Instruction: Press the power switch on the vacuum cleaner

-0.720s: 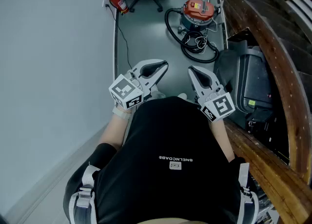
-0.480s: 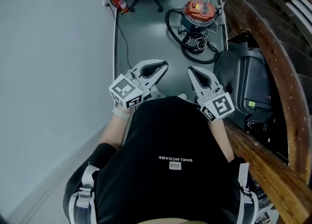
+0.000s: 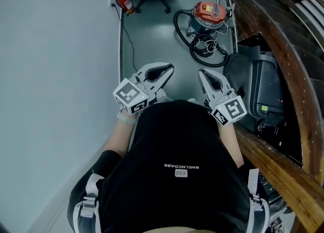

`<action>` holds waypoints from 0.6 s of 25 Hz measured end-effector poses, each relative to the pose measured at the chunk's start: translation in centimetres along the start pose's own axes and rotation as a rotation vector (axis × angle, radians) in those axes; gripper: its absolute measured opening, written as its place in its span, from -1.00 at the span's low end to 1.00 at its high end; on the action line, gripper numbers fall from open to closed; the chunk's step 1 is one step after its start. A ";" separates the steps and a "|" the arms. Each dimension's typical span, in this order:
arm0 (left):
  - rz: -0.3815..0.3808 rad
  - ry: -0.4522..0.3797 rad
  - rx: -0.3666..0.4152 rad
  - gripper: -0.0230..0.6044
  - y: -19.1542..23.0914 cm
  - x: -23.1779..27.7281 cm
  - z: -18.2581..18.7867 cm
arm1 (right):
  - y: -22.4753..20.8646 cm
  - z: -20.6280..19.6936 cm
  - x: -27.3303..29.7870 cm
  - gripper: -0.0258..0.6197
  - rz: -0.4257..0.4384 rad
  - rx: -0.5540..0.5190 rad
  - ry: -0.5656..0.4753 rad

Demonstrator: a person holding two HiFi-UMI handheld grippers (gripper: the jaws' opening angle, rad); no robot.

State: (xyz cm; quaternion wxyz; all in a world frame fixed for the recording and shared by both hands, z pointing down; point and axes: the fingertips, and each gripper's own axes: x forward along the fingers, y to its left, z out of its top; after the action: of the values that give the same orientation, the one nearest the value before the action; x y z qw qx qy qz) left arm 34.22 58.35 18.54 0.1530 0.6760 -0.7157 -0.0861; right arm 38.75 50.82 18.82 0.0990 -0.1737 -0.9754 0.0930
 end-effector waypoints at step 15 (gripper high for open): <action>-0.025 0.032 -0.022 -0.87 6.1 -1.3 -0.5 | -1.7 -0.3 5.4 -0.83 -0.052 0.032 0.003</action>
State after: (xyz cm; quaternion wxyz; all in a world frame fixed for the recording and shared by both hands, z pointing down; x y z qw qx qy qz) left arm 28.75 60.15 20.90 0.1708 0.6846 -0.7035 -0.0852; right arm 33.26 51.21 20.39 0.1057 -0.1467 -0.9779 0.1054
